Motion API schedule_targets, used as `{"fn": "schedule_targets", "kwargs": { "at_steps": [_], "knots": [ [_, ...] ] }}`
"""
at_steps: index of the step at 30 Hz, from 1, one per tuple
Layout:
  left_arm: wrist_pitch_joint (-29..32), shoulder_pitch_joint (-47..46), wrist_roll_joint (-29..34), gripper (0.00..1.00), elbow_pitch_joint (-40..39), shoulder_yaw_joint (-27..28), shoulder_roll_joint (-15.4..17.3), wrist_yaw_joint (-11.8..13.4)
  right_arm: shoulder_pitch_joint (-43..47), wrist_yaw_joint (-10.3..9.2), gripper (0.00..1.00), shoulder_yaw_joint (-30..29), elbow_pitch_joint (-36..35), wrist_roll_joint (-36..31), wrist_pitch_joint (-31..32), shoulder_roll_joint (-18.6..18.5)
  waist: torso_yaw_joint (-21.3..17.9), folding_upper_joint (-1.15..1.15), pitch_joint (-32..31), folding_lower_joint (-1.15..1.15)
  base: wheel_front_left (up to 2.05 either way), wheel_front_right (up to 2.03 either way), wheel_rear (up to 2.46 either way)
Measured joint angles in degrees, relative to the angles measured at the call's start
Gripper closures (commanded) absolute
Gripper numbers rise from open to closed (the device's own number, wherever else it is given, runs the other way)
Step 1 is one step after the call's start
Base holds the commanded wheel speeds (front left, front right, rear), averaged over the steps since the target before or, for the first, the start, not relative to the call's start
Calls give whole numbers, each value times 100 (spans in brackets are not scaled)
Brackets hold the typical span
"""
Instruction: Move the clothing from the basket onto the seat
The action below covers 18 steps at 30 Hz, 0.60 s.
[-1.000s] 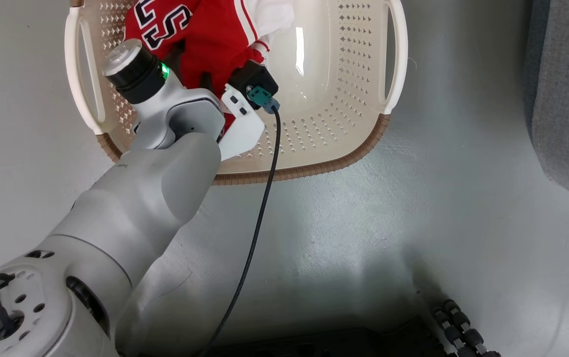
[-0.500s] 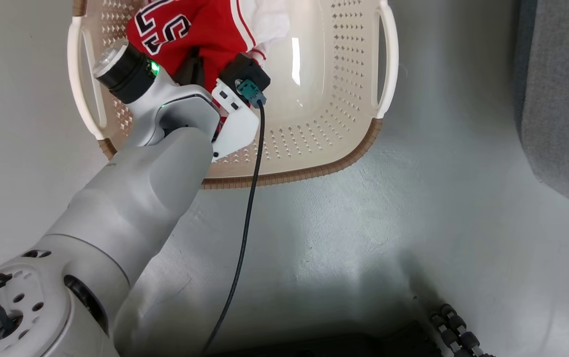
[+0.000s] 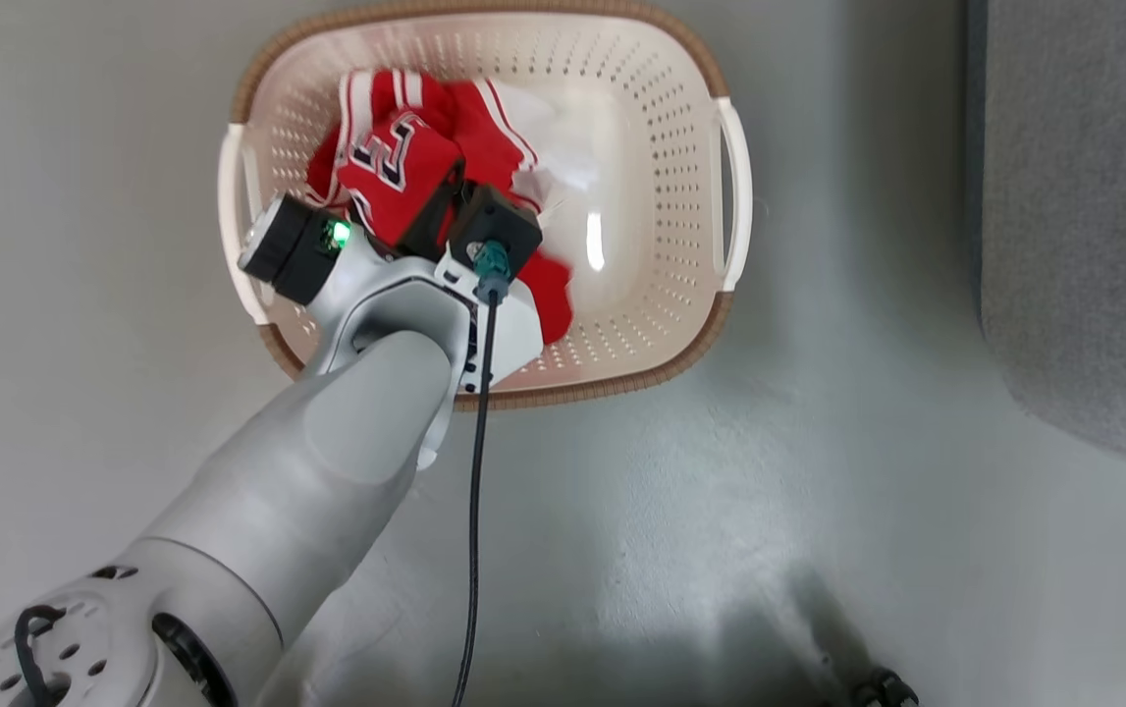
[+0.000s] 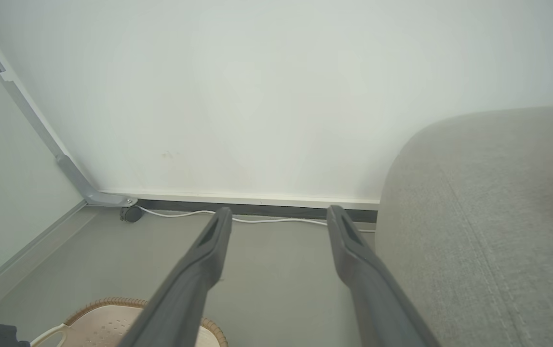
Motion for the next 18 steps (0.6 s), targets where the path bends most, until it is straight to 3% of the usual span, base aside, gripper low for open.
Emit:
{"fn": "schedule_targets", "kwargs": {
  "at_steps": [5,11,14,18],
  "knots": [
    [-475,266,-488,100,-170,141,-2,101,200,0,0,51,170,-49,0,57,81,0,-428,0,0,0,0],
    [-614,580,-804,100,-523,363,1,226,359,0,0,102,344,-83,0,121,148,0,-884,0,0,0,0],
    [-616,764,-736,100,-1059,762,-4,420,481,0,0,147,475,-100,0,189,190,0,-1169,0,0,0,0],
    [-631,1132,-285,100,-1597,1362,-30,467,648,0,0,185,654,-149,0,267,244,0,-1571,0,0,0,0]
  ]
}}
